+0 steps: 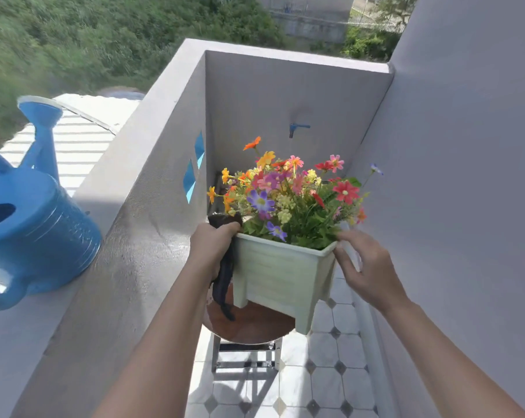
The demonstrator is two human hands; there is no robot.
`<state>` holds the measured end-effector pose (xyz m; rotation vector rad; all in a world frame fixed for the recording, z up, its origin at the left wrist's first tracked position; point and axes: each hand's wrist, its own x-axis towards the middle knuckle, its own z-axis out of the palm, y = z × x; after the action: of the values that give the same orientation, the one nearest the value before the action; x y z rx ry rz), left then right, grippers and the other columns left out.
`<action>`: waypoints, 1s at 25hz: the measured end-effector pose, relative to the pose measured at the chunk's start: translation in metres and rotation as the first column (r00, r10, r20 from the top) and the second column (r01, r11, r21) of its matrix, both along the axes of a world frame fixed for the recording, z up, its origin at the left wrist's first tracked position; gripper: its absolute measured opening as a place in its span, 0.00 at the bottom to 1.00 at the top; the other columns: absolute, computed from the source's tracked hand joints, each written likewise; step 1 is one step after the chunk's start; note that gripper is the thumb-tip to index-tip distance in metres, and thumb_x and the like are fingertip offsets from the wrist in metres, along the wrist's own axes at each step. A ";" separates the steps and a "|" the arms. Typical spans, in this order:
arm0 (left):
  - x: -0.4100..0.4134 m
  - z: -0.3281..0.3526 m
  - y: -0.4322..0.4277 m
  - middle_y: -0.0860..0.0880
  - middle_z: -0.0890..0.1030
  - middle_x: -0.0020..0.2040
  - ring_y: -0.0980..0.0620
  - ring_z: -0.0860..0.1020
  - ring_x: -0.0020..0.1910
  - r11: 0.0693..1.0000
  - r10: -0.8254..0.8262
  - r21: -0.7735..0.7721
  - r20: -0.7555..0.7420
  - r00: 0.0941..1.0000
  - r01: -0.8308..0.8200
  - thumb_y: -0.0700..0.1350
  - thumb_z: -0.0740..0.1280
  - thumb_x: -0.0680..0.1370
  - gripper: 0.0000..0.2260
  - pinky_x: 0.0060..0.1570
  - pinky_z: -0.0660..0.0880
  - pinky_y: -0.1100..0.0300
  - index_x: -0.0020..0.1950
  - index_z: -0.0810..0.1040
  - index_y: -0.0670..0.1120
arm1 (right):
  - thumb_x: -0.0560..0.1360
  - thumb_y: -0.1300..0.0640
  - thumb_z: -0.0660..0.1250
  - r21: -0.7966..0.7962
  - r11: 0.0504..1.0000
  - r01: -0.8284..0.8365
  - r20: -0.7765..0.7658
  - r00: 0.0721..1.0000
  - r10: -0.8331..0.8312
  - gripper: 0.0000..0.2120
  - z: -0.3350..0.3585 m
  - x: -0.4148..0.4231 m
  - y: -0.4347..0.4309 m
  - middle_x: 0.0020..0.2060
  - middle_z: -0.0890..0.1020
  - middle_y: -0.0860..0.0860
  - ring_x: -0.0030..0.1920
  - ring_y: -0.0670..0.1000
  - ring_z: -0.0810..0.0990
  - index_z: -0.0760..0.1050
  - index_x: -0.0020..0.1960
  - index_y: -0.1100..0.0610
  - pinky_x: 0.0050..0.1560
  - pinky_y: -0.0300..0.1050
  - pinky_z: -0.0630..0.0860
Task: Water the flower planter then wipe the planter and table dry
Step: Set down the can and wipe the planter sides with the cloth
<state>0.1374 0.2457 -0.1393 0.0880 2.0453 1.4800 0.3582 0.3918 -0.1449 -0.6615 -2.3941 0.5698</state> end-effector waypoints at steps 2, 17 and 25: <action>0.010 0.002 0.001 0.46 0.75 0.34 0.45 0.74 0.35 0.999 0.018 -0.043 -0.045 0.999 -0.020 0.48 0.70 0.66 0.10 0.35 0.69 0.54 0.35 0.74 0.43 | 0.69 0.59 0.59 0.091 0.992 0.082 -0.106 0.992 -0.073 0.17 0.007 0.003 -0.019 0.49 0.80 0.51 0.50 0.49 0.76 0.76 0.56 0.60 0.56 0.26 0.66; 0.052 0.015 0.009 0.40 0.80 0.41 0.38 0.77 0.45 0.969 0.014 -0.224 -0.387 0.922 -0.109 0.53 0.64 0.73 0.16 0.47 0.76 0.49 0.39 0.77 0.40 | 0.74 0.45 0.58 0.197 0.980 -0.009 0.229 0.973 -0.038 0.17 0.005 -0.062 -0.040 0.31 0.81 0.51 0.33 0.55 0.80 0.76 0.36 0.56 0.31 0.42 0.67; 0.085 -0.020 -0.010 0.52 0.77 0.32 0.50 0.77 0.38 0.981 -0.010 0.178 -0.350 0.937 0.077 0.66 0.53 0.75 0.23 0.37 0.69 0.64 0.32 0.71 0.50 | 0.74 0.46 0.56 0.056 0.996 0.063 0.071 0.995 -0.067 0.19 -0.009 -0.043 -0.017 0.24 0.68 0.49 0.28 0.50 0.67 0.70 0.31 0.57 0.31 0.41 0.59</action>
<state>0.2225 0.2355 -0.1590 0.5022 2.1468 1.7263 0.3154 0.3744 -0.1539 -0.7459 -2.4368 0.4597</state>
